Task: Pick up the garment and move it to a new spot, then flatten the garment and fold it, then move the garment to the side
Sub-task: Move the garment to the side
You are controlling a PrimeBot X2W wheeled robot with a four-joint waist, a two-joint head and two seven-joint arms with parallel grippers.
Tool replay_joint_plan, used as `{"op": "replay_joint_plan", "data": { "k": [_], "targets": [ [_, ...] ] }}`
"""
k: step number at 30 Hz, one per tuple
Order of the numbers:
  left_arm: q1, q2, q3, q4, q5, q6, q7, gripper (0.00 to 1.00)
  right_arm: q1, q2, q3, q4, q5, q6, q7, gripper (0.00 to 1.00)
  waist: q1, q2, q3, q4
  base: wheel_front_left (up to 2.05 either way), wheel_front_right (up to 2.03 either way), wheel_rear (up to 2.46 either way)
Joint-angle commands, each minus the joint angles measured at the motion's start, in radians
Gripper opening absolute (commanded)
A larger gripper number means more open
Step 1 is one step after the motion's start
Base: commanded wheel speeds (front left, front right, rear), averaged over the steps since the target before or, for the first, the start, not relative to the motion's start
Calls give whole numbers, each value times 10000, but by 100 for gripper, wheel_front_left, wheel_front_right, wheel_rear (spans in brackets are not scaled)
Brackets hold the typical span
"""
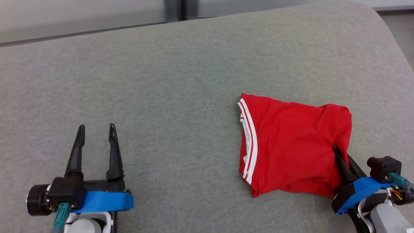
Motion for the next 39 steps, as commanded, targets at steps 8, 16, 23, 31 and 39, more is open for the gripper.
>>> {"op": "replay_joint_plan", "data": {
  "k": [8,16,23,31,39],
  "targets": [
    [-417,173,-40,25,223,-131,-29,100,-75,60,165,-346,34,-15,-48,0,-1,-1,-30,-670,0,0,0],
    [-785,168,-171,-87,303,-223,-29,100,-1328,-756,720,-572,-124,-12,-50,0,-1,-1,353,-302,0,0,0],
    [-1352,247,-285,-309,436,-286,-29,100,-4002,-2064,1371,-70,-22,-12,144,0,-1,-1,1358,113,0,0,0],
    [-2045,331,-580,-1015,730,-244,2,100,-6795,-3439,1396,1786,819,-12,403,0,-1,-1,2516,371,0,0,0],
    [-2383,525,-647,-1742,905,-169,218,100,-8334,-4083,1340,3650,1317,-12,234,0,-1,-1,3315,295,0,0,0]
  ]
}}
